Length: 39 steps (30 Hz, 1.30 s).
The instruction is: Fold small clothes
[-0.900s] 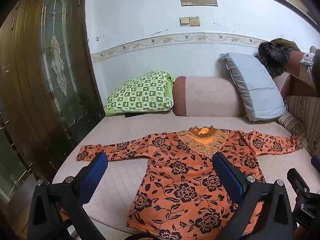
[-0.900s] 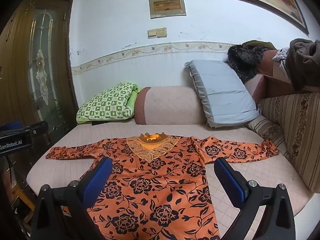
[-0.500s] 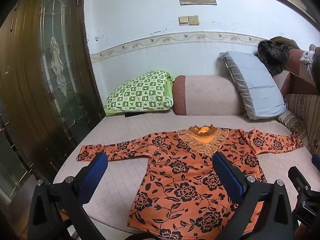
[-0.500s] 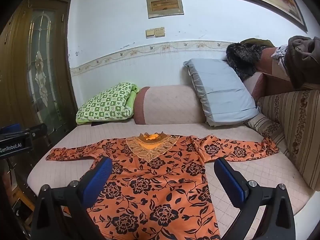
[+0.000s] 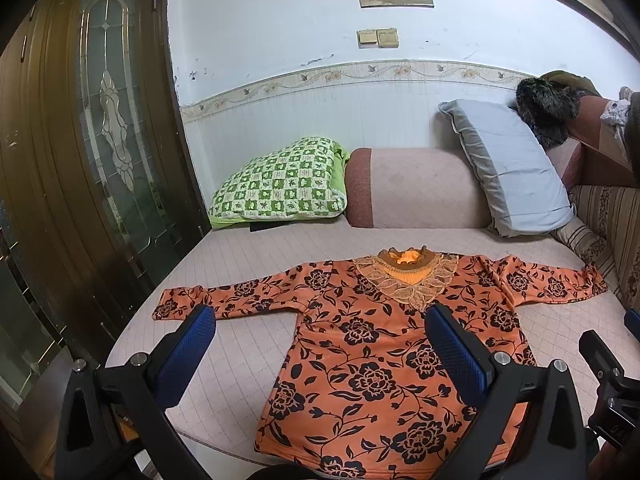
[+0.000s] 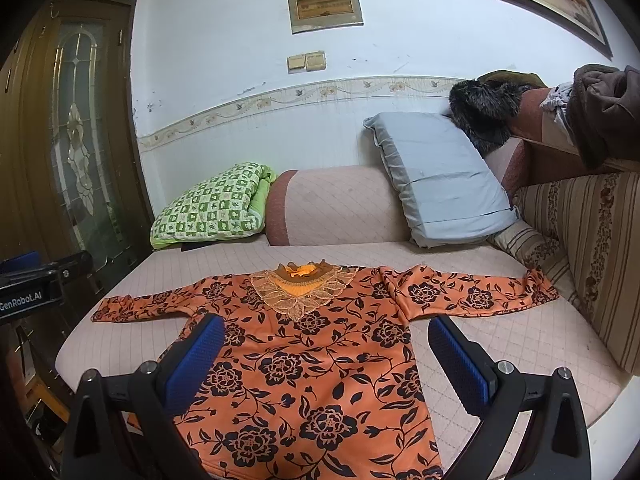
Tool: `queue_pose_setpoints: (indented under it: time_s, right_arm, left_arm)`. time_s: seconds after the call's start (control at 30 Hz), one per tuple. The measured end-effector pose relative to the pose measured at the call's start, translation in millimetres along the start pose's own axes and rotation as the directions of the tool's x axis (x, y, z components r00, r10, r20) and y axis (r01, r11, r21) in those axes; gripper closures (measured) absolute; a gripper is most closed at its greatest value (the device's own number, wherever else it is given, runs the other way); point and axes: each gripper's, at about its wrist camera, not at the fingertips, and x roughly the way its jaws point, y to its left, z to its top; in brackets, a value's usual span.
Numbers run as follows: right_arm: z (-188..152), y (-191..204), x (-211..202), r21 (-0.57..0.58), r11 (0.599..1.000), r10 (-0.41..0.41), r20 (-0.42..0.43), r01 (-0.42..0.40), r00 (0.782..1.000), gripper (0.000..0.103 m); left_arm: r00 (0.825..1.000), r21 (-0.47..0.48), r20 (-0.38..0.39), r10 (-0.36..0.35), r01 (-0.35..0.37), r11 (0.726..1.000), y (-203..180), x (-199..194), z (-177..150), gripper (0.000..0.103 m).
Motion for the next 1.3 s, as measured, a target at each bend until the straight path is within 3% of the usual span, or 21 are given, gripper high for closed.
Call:
queue_pose_setpoints:
  time_s: [1.3]
  right_arm:
    - [-4.5,-5.4,8.5,0.034,0.999,0.007,-0.040,-0.006,0.999,0.000]
  left_arm:
    - [1.000,0.010,-0.030,-0.002,0.002,1.000,-3.7,6.9,-3.8,0.000]
